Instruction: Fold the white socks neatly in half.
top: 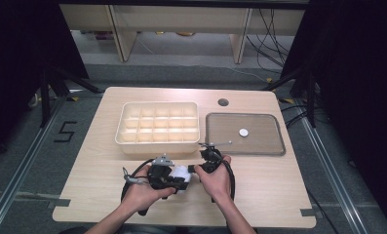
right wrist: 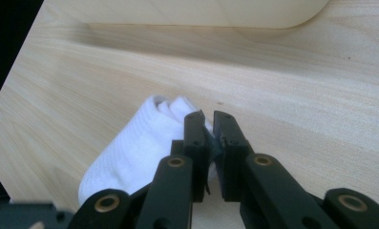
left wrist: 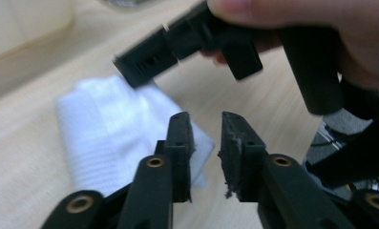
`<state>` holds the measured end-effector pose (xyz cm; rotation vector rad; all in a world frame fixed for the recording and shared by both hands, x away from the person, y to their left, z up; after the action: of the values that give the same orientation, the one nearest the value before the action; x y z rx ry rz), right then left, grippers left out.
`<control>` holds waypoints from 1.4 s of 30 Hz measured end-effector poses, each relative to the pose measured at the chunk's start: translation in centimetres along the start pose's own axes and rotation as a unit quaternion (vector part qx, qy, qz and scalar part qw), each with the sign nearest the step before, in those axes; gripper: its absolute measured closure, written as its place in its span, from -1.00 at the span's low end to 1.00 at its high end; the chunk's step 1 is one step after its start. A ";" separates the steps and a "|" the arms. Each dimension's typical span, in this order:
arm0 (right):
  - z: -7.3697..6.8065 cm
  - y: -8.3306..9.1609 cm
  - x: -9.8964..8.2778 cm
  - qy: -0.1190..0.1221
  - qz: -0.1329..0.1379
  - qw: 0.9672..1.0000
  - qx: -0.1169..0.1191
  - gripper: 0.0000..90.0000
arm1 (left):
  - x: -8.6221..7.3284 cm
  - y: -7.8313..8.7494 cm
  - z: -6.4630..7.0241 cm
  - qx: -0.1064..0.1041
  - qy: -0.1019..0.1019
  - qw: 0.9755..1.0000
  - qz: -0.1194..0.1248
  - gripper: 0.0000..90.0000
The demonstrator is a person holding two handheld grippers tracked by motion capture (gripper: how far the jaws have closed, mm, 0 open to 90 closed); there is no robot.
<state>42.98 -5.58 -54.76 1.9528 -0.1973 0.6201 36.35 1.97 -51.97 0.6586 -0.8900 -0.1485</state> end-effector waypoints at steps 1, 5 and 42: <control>0.0 0.0 0.0 -0.002 -0.001 1.000 -0.001 0.89 | -0.3 -0.2 -0.1 0.002 -0.002 1.000 -0.004 0.68; 0.2 -0.1 -0.2 -0.003 -0.009 1.000 -0.007 0.89 | -1.0 -0.9 -0.2 -0.001 -0.004 1.000 -0.020 0.76; -2.4 1.2 -1.3 0.087 -0.009 0.996 -0.025 0.98 | -0.7 0.9 -0.3 -0.006 -0.003 1.000 0.012 0.58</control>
<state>40.55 -4.15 -53.68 1.8395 -0.0854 0.7619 35.99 3.06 -51.99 0.6361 -0.9006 -0.1350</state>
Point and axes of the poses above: each handheld gripper's, and its own axes: y roughly backward along the jaws, x roughly out of its top, z roughly to its right, the point moved 9 cm from there along -y, roughly forward along the jaws, and after that the axes turned 9 degrees about -x, right-handed, at the moved point
